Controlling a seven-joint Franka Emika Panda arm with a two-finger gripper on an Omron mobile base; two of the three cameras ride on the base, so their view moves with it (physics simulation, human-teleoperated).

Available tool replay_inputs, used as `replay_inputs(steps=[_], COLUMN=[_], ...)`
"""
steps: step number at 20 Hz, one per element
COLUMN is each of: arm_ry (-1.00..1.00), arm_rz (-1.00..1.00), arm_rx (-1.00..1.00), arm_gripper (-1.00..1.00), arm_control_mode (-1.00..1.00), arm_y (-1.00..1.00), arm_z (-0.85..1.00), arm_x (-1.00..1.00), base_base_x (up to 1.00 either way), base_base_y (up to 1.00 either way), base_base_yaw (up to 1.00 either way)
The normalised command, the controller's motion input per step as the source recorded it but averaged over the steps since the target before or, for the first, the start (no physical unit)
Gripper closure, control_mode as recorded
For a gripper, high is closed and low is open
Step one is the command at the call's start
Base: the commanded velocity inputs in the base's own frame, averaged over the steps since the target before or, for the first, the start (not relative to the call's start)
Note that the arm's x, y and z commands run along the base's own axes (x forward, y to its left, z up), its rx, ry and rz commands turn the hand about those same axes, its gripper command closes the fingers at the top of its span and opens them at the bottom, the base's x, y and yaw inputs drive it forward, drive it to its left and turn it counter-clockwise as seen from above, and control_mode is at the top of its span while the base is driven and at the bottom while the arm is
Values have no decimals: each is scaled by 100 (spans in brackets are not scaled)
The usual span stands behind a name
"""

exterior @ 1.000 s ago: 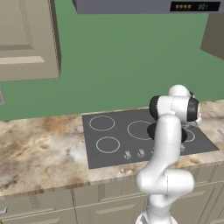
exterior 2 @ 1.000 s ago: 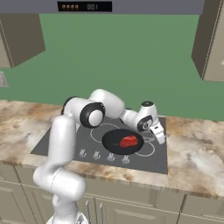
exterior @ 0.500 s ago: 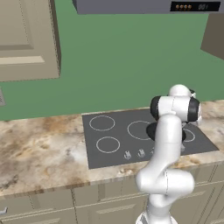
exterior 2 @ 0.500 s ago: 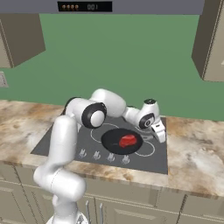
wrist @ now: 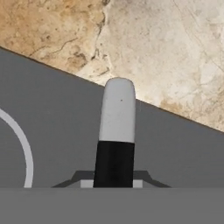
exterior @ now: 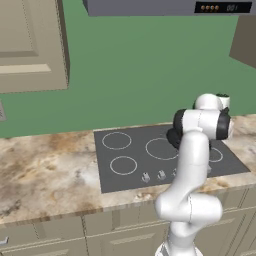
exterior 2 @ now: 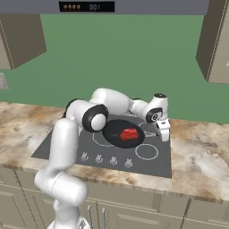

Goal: Pick up the pan with the steak in it and place it on the dining table. Then place the steak on the plate.

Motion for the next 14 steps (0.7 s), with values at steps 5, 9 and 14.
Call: replay_inputs(steps=[5,9,14], arm_ry=[12,6,-12], arm_rz=[-14,-15,-14], arm_rx=[16,8,-1], arm_gripper=[100,100,100], arm_control_mode=[-100,-100,-100], arm_y=[0,9,28], arm_z=[69,32,1], arm_x=[-11,-37,-74], base_base_x=[0,0,0], base_base_y=[0,0,0], base_base_yaw=[0,0,0])
